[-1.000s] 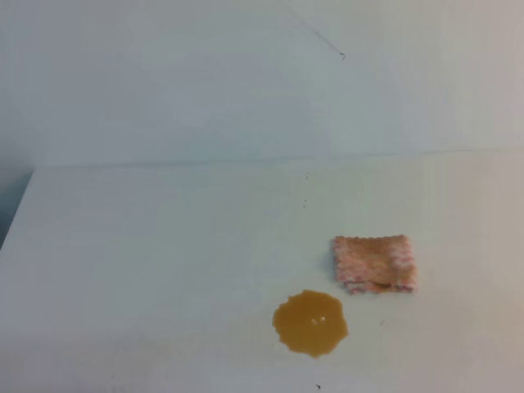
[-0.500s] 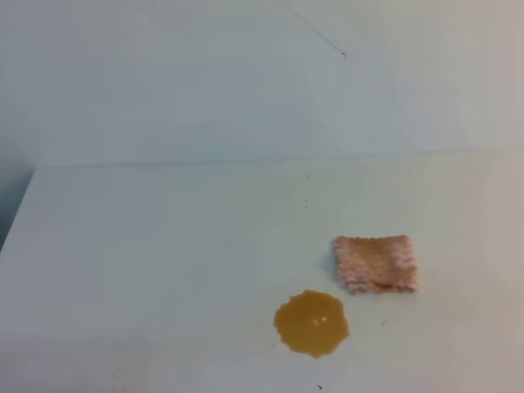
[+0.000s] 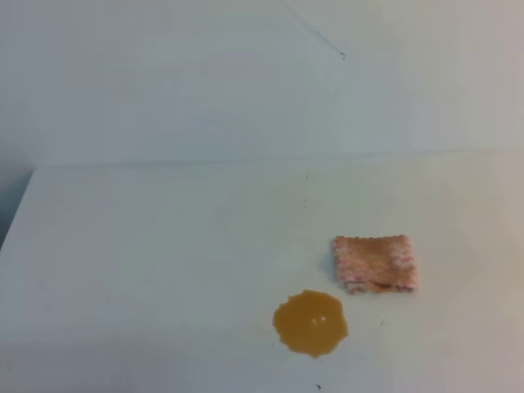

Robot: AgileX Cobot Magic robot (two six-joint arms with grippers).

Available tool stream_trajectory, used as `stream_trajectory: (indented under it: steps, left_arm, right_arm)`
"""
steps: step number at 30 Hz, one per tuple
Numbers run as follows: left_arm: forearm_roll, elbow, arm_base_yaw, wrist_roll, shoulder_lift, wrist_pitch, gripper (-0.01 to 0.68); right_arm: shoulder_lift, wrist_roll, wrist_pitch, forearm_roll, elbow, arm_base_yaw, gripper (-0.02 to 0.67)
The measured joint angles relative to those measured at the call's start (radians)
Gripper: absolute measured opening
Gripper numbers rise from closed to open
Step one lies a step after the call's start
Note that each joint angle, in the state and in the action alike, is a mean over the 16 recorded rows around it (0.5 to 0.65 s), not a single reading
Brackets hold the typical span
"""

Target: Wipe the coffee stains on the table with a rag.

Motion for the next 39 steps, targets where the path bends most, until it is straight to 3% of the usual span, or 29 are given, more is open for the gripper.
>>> stream_trajectory:
  steps: [5,10,17,22,33,39]
  left_arm:
    - [0.000,0.000,0.000,0.000,0.000,0.000,-0.001]
    - [0.000,0.000,0.000,0.000,0.000,0.000,-0.001]
    - [0.000,0.000,0.000,0.000,0.000,0.000,-0.001]
    - [0.000,0.000,0.000,0.000,0.000,0.000,-0.001]
    - [0.000,0.000,0.000,0.000,0.000,0.000,-0.001]
    - [0.000,0.000,0.000,0.000,0.000,0.000,-0.001]
  right_arm:
    - [0.256,-0.179,-0.035,0.114,-0.045,0.107,0.043]
    - [0.505,-0.279,-0.075,0.162,-0.125,0.225,0.152]
    - [0.812,-0.284,-0.100,0.161,-0.322,0.318,0.338]
    - [0.988,-0.248,-0.072,0.162,-0.484,0.326,0.422]
    - [1.261,-0.174,0.065,0.169,-0.752,0.326,0.445]
    - [1.346,-0.156,0.120,0.169,-0.820,0.326,0.407]
